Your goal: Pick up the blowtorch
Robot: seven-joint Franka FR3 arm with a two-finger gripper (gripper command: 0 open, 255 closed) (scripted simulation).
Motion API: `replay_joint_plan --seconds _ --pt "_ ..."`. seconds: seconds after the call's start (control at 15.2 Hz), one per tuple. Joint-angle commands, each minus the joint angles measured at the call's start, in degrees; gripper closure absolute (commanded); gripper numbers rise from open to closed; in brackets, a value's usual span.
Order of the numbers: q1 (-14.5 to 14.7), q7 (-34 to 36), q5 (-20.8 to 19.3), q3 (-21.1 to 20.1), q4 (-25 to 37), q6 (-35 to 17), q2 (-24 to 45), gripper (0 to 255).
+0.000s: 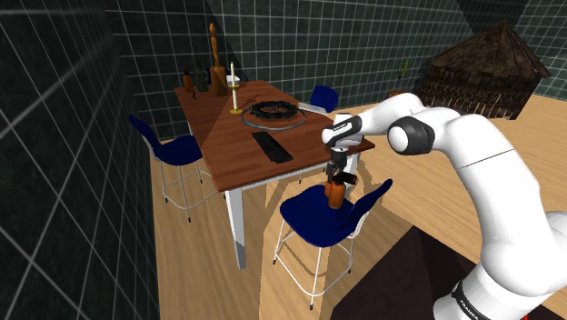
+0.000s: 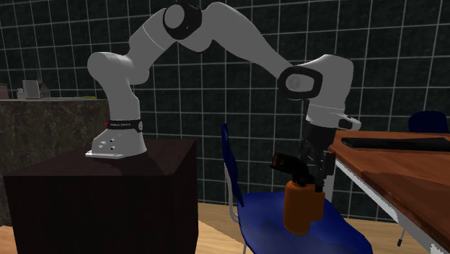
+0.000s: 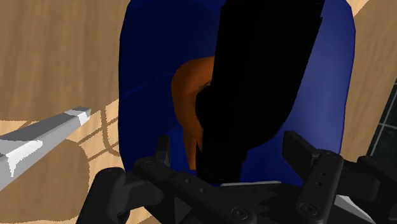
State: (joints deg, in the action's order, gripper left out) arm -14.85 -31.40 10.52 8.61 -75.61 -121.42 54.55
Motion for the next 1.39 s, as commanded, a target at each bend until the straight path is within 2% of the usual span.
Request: replay_joint_plan --seconds 0.0,0.2,0.26,0.86,1.32 --pt "-0.1 -0.1 0.1 -0.1 0.6 -0.8 1.3 0" --pt "-0.2 -0.1 0.2 -0.2 1.0 -1.3 2.2 0" --pt "-0.2 -0.1 0.2 -0.2 0.9 -1.3 2.2 255" --pt "-0.2 -0.1 0.2 -0.2 1.0 -1.3 2.2 255" --pt "0.1 0.1 -0.2 0.2 -0.5 1.3 -1.8 255"
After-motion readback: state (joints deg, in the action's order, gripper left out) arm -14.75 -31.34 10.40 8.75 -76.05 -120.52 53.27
